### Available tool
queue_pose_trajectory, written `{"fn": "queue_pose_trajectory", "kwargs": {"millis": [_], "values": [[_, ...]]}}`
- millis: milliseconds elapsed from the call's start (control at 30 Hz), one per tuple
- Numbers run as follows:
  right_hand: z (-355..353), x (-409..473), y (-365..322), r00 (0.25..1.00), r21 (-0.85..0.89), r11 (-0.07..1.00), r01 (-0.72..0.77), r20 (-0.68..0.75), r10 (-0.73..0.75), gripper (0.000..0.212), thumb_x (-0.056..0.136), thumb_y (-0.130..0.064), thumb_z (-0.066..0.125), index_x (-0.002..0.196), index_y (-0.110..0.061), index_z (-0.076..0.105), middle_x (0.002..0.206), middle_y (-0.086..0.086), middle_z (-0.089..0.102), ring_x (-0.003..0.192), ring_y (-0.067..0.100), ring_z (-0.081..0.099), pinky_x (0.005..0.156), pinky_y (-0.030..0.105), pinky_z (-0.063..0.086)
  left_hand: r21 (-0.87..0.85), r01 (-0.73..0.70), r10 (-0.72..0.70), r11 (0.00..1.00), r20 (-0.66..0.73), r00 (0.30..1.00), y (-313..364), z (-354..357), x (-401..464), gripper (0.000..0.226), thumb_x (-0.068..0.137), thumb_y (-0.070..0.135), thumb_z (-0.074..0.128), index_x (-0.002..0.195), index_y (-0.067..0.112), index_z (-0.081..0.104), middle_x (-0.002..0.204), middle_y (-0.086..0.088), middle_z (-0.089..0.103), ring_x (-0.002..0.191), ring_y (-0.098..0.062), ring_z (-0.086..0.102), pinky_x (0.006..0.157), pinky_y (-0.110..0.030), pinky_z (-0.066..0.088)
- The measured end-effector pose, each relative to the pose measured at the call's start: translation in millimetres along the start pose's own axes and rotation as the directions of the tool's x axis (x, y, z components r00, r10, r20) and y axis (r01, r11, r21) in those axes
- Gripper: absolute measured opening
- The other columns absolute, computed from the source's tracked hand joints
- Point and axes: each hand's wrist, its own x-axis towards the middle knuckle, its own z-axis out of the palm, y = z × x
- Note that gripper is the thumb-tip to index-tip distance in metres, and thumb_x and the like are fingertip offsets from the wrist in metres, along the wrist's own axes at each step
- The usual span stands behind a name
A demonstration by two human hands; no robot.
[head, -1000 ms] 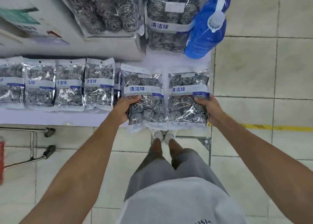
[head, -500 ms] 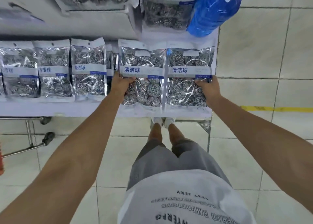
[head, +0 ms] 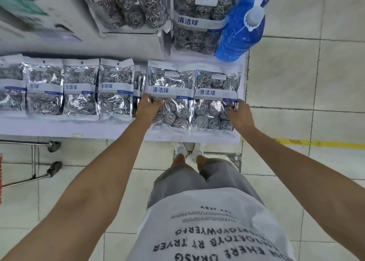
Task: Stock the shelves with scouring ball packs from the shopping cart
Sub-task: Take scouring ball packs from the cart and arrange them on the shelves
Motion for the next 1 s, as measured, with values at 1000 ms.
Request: {"fn": "queue_pose_trajectory", "kwargs": {"millis": [1000], "values": [[145,-284,-286,-0.016,-0.138,-0.151,0.979,0.685,-0.729,0.052,0.109,-0.045,0.042,0.156,-0.023,0.043,0.157,0.001,0.049,0.142,0.023,0.047,0.115,0.038,0.038,0.196,0.055,0.138,0.979,-0.836,0.531,-215,-189,-320,0.039,0.103,0.023,0.061,0.136,0.002,0.063,0.126,-0.017,0.067,0.115,-0.038,0.061,0.103,-0.047,0.048]]}}
